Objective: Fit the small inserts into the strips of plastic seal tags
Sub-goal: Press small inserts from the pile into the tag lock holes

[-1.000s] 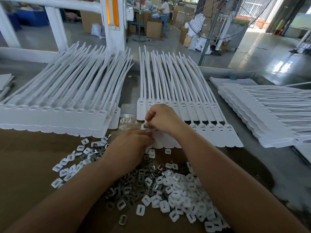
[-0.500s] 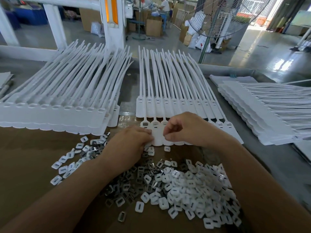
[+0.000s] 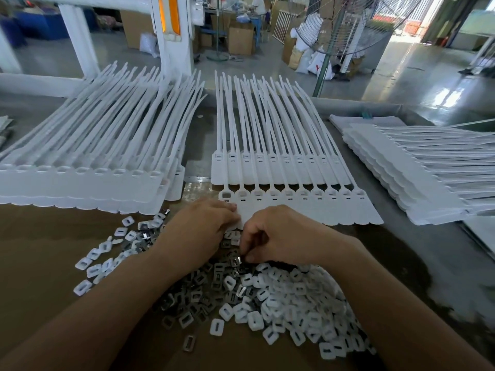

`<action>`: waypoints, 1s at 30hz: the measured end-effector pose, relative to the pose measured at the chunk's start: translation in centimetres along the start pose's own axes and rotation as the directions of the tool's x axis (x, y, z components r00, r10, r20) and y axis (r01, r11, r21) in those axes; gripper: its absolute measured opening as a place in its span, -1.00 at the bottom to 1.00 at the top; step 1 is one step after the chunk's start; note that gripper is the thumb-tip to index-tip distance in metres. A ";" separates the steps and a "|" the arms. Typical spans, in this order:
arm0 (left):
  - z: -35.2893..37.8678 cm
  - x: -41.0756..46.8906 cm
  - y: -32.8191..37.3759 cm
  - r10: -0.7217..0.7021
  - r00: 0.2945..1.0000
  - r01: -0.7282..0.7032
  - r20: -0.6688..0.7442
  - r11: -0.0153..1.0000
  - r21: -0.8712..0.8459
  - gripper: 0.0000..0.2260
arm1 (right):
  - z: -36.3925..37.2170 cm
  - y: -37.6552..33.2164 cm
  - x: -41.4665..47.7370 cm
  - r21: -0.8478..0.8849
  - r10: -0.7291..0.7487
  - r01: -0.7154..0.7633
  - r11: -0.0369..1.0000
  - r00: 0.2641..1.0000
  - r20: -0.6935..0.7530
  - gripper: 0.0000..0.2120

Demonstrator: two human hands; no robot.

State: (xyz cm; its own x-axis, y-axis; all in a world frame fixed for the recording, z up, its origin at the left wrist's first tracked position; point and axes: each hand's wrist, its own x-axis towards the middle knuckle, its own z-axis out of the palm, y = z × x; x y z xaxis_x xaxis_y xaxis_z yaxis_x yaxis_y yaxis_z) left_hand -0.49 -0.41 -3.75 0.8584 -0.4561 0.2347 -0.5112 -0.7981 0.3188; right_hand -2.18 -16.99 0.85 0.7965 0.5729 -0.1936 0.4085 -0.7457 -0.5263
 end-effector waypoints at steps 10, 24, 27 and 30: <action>0.0 0.0 0.0 0.017 1.000 -0.017 0.000 1.000 0.001 -0.73 | -0.2 0.3 -0.1 -0.016 -0.008 0.009 1.000 1.000 0.016 -0.87; -0.1 -0.1 0.1 0.035 0.999 -0.036 -0.030 0.999 -0.022 -0.75 | -1.6 2.2 2.4 0.211 0.167 -0.075 0.975 0.872 -0.460 -0.78; -0.3 -0.2 0.1 0.030 0.999 -0.031 -0.028 0.999 -0.032 -0.76 | -1.9 2.3 3.4 0.270 0.204 -0.083 0.959 0.862 -0.463 -0.80; -0.4 -0.2 0.3 0.036 0.999 -0.036 -0.028 0.999 -0.027 -0.76 | -1.8 2.3 4.2 0.264 0.220 -0.102 0.959 0.854 -0.471 -0.81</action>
State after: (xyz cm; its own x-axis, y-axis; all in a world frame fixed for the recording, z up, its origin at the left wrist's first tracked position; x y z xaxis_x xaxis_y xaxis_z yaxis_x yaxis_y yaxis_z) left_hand -0.82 -0.34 -3.31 0.8382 -0.4730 0.2716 -0.5430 -0.7702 0.3347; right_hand 2.90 -16.93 0.37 0.9803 0.1650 0.1085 0.1930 -0.6841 -0.7034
